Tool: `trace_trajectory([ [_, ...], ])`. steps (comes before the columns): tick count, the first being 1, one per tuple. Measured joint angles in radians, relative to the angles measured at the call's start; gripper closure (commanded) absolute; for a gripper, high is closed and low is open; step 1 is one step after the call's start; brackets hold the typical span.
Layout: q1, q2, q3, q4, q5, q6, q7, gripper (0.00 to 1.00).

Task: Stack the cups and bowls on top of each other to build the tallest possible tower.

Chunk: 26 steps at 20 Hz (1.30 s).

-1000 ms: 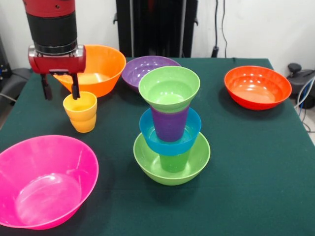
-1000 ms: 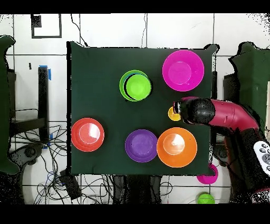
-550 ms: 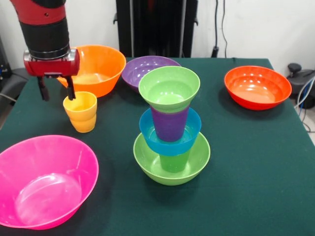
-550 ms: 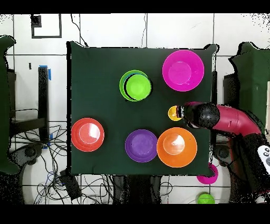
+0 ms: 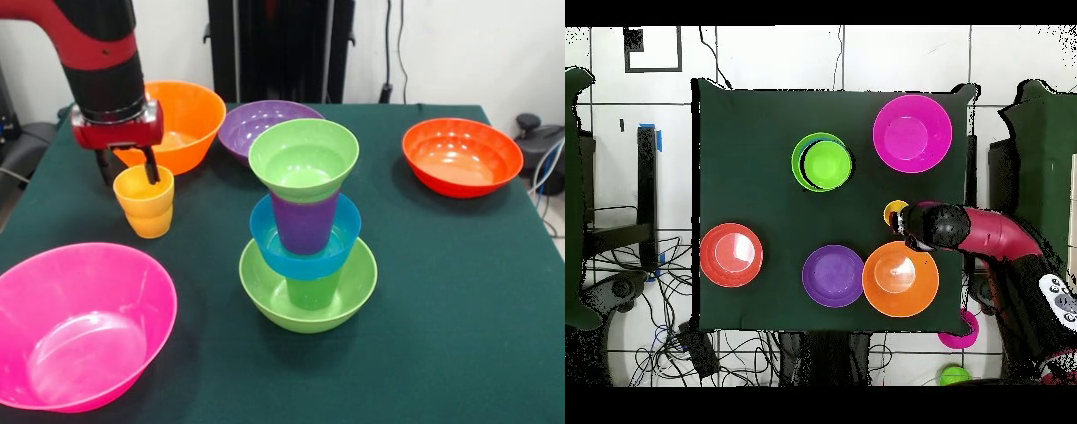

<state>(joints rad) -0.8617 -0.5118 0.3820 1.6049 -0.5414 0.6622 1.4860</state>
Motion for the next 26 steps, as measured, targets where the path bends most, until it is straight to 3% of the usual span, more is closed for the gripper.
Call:
trace_trajectory([
  [2,0.0,0.019,0.0,0.0,-0.014,-0.001,0.0,0.0],
  [3,0.0,0.037,0.0,0.0,-0.029,-0.006,0.0,1.0],
  [17,0.004,0.029,0.012,0.004,-0.045,-0.017,0.0,1.0],
  [23,0.031,-0.075,0.031,0.048,-0.026,-0.017,0.0,1.0],
  [26,0.065,-0.143,0.045,0.055,0.022,-0.013,0.0,1.0],
])
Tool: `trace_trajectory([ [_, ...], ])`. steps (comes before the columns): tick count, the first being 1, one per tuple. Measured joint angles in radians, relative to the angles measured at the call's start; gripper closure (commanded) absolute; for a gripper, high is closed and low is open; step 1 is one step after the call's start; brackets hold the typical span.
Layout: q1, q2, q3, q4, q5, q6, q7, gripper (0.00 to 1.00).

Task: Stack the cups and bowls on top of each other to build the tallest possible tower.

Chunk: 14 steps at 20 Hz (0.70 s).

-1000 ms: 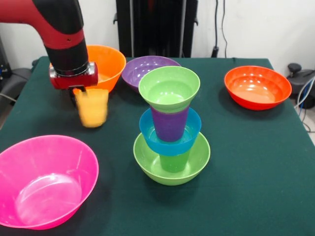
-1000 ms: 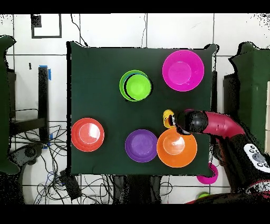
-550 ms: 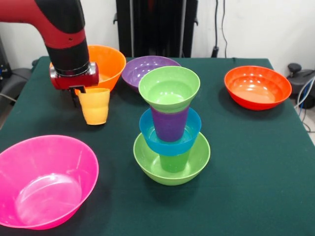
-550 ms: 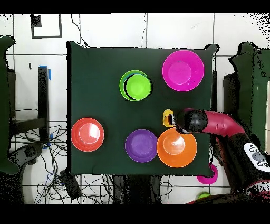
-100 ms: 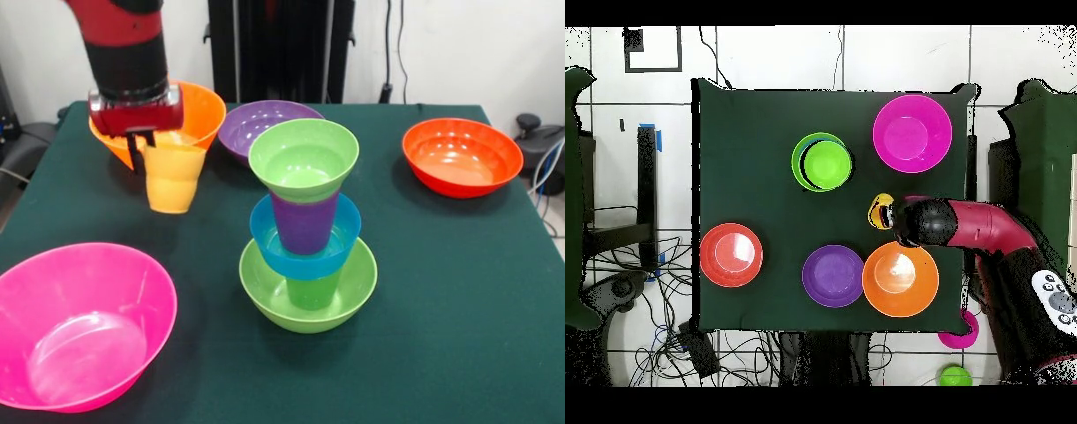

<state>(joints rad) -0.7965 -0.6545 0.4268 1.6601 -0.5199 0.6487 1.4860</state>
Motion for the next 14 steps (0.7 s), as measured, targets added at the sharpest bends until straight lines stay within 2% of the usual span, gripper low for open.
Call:
trace_trajectory([
  [7,0.087,-0.095,0.014,-0.008,0.098,0.041,0.0,1.0],
  [11,0.13,-0.145,0.016,-0.018,0.164,0.136,0.0,1.0],
  [14,0.135,-0.174,0.019,-0.02,0.184,0.198,0.0,1.0],
])
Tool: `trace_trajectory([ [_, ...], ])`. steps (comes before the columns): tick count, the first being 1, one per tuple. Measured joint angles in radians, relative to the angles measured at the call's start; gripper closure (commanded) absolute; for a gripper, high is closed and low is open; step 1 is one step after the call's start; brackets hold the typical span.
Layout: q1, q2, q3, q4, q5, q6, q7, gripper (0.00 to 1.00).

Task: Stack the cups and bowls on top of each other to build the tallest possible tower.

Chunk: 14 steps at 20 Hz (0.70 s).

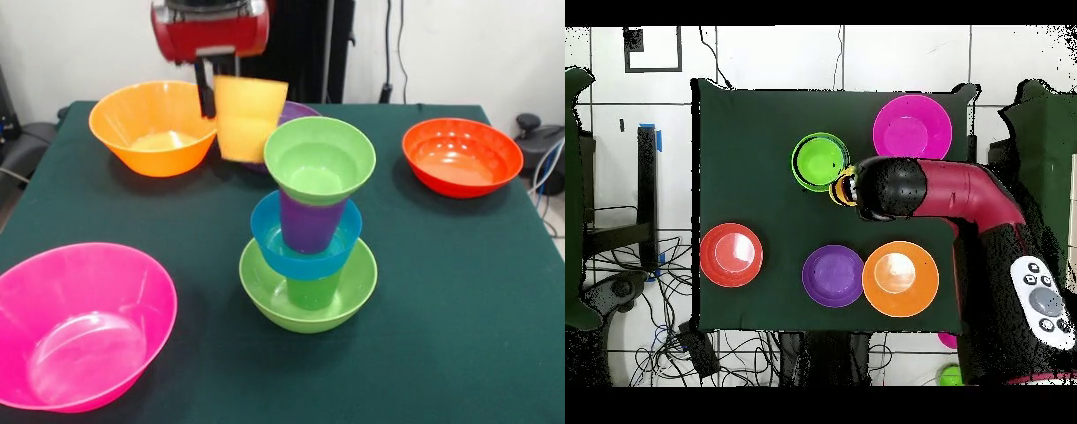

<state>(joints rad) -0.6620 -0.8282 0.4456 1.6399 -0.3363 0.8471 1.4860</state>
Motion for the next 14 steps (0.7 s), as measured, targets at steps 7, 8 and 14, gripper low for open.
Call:
trace_trajectory([
  [7,-0.03,-0.093,0.001,-0.005,-0.002,0.144,0.0,1.0],
  [8,-0.036,-0.103,0.001,-0.005,-0.002,0.153,0.0,1.0],
  [14,-0.064,-0.132,0.002,-0.009,-0.003,0.16,0.0,1.0],
])
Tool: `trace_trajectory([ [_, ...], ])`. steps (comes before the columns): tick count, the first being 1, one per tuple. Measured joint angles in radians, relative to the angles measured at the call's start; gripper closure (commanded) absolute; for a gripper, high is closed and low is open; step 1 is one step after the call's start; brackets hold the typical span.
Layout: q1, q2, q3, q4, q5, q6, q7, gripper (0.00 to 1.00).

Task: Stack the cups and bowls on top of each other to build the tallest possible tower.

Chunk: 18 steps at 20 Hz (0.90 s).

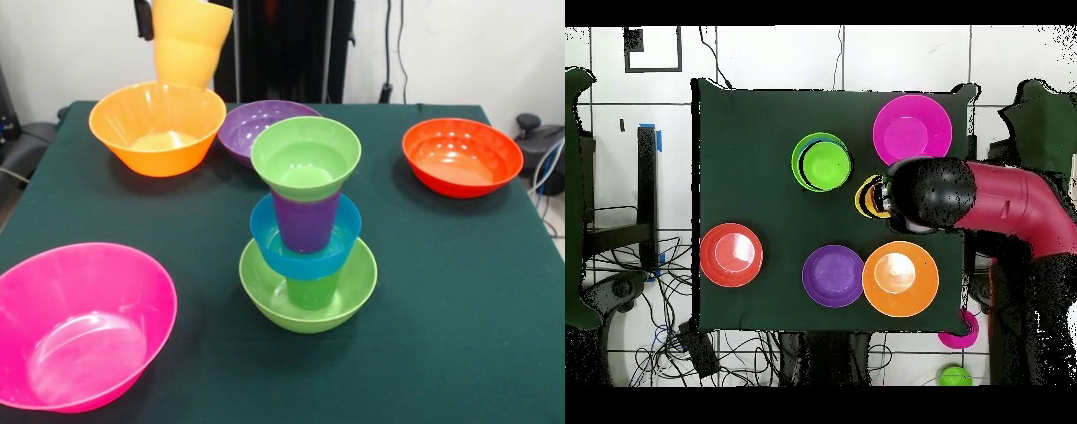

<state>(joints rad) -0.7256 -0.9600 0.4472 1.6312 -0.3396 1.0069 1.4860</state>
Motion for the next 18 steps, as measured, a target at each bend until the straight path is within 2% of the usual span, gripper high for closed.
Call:
trace_trajectory([
  [6,-0.005,-0.009,0.008,-0.016,0.046,0.083,0.0,1.0],
  [13,0.018,-0.022,0.019,-0.059,0.153,0.276,0.0,1.0],
  [18,0.043,-0.019,0.024,-0.098,0.192,0.351,0.0,1.0],
])
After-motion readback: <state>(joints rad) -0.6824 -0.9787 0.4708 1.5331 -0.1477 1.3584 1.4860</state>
